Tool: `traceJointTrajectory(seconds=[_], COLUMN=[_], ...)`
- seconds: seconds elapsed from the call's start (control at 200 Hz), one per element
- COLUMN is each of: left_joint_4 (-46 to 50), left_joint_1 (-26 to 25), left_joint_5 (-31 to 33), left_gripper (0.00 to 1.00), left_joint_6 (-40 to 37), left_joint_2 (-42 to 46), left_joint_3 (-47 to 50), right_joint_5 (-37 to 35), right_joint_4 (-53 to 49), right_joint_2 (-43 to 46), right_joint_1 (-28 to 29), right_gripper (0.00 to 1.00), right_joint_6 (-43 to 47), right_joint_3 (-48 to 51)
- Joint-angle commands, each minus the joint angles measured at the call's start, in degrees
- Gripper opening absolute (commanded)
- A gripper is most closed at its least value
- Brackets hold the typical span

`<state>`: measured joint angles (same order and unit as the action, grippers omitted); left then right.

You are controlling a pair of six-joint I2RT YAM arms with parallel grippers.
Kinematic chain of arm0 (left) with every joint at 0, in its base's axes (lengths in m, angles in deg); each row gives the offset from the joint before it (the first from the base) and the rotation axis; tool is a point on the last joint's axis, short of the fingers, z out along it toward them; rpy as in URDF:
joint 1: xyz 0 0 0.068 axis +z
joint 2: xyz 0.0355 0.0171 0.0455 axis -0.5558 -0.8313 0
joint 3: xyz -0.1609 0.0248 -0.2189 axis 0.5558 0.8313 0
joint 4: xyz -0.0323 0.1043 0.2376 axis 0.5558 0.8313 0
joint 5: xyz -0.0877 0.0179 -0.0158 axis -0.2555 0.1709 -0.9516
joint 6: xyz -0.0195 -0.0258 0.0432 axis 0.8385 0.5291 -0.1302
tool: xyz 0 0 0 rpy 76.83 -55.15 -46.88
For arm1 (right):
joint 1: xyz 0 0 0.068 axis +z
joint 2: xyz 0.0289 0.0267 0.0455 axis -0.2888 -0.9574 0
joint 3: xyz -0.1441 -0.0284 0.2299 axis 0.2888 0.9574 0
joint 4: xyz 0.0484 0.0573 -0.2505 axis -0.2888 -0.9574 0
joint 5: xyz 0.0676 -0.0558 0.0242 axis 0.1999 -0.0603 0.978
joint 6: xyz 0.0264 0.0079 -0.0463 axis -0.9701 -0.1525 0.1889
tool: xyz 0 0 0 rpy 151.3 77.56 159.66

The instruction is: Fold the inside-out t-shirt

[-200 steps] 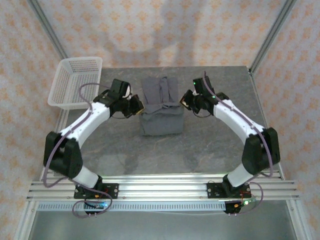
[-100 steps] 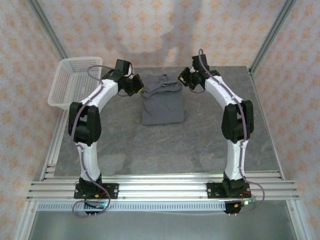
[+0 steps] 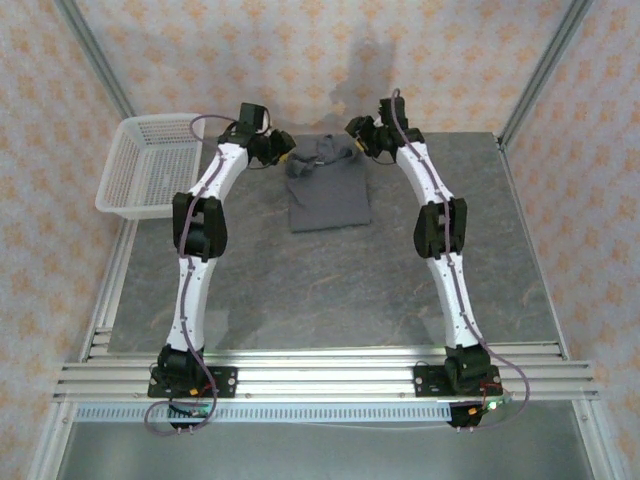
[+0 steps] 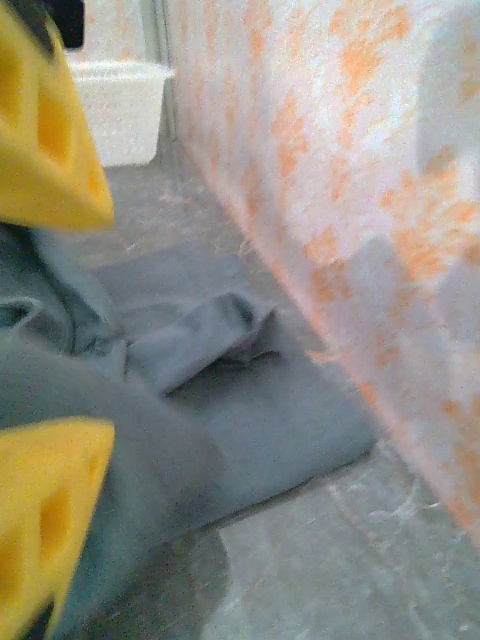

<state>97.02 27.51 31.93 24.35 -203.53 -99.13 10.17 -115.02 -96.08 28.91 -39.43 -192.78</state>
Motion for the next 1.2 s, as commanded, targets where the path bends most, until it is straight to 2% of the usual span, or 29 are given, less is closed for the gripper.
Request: traceJointTrajectory(seconds=[0.0, 0.095, 0.18, 0.29, 0.375, 0.49, 0.595, 0.741, 0.786, 0.841, 0.896, 0.976, 1.106, 1.196], left_joint_4=[2.33, 5.46, 0.62, -8.04, -10.38, -12.47, -12.01, -13.36, -13.49, -14.13, -15.14, -16.75, -18.41, -18.26], left_joint_1=[3.06, 3.46, 3.05, 2.06, 0.32, -3.35, -5.94, -6.88, -7.16, -7.67, -7.94, -8.04, -8.53, -10.96], left_joint_5=[-0.26, 0.60, 0.23, 0.66, -0.13, -1.57, -0.91, 0.22, -0.65, -1.68, -2.99, -3.90, -3.72, -3.82], left_gripper=[0.45, 0.47, 0.49, 0.50, 0.52, 0.54, 0.55, 0.55, 0.52, 0.42, 0.26, 0.00, 0.00, 0.00], left_joint_6=[2.33, -1.12, -2.57, -3.51, -4.48, -5.43, -5.85, -4.36, -3.91, -3.39, -2.59, -1.31, -0.96, -0.71], left_joint_2=[1.99, 7.80, 17.74, 29.84, 33.85, 34.14, 31.74, 28.10, 26.91, 26.06, 25.87, 27.82, 37.19, 45.76], left_joint_3=[-7.00, -3.91, 13.27, 37.46, 48.72, 55.38, 55.09, 54.16, 53.35, 53.11, 54.01, 58.48, 72.16, 82.55], right_joint_5=[2.41, 2.28, 0.36, 3.01, 4.17, 6.00, 4.88, 4.75, 4.77, 5.10, 4.60, 1.88, 1.57, -0.01], right_joint_4=[-2.39, -9.19, -12.22, 3.92, 11.34, 11.36, 8.89, 8.72, 8.95, 9.08, 9.08, 9.18, 12.89, 13.27], right_joint_2=[2.40, 9.24, 18.12, 32.14, 37.18, 36.60, 33.36, 29.42, 29.04, 29.07, 30.27, 33.78, 44.63, 53.98], right_joint_1=[-3.89, -5.04, -4.33, -3.95, -3.61, -1.58, 0.71, 2.69, 3.03, 3.23, 3.33, 3.30, 3.64, 5.42], right_gripper=[0.62, 0.63, 0.63, 0.63, 0.65, 0.65, 0.63, 0.56, 0.50, 0.35, 0.16, 0.03, 0.01, 0.01], right_joint_6=[-2.58, 5.29, 13.45, 12.75, 11.60, 14.18, 15.71, 14.27, 13.59, 12.86, 12.36, 11.97, 9.77, 9.37], right_joint_3=[-4.82, 2.26, 18.07, 49.53, 62.55, 65.97, 64.28, 62.76, 62.74, 62.97, 64.71, 69.48, 85.12, 97.40])
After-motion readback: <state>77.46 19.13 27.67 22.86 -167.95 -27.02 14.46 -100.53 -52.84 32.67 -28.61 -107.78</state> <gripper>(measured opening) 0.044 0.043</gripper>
